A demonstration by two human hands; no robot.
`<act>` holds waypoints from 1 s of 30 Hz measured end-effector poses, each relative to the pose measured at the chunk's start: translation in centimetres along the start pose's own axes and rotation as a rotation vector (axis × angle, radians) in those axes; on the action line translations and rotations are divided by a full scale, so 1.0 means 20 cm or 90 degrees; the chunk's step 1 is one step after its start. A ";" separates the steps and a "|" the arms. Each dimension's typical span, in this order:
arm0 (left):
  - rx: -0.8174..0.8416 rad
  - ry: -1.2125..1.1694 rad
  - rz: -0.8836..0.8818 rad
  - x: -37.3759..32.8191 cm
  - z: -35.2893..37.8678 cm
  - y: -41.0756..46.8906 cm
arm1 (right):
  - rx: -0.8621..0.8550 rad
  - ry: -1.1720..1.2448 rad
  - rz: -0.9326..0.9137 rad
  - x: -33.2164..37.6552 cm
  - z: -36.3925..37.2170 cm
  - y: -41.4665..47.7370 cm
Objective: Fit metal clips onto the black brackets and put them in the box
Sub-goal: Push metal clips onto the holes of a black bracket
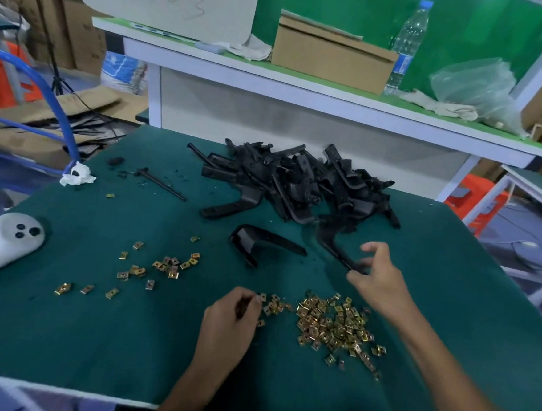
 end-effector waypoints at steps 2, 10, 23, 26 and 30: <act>-0.016 0.051 0.027 0.00 0.02 -0.01 | 0.003 0.031 0.034 -0.09 0.00 -0.18; -0.012 0.352 0.139 0.03 0.11 0.02 | -0.120 0.176 0.054 -0.19 0.18 -0.68; -0.047 0.207 0.125 0.02 0.07 0.02 | -0.152 0.225 -0.053 -0.09 0.47 -0.73; -0.068 0.107 0.101 0.03 0.04 0.01 | -0.142 0.251 -0.048 -0.10 0.47 -0.71; -0.059 0.035 0.084 0.05 0.01 0.00 | -0.142 0.262 -0.054 -0.10 0.46 -0.66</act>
Point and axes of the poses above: each hand's wrist, its own y-axis towards the middle knuckle, its own z-axis out of the palm, x = y × z, the point moved 4 cm from there along y, towards the middle knuckle, and after that the axes turned 1 degree about -y, right-handed, at the moved point
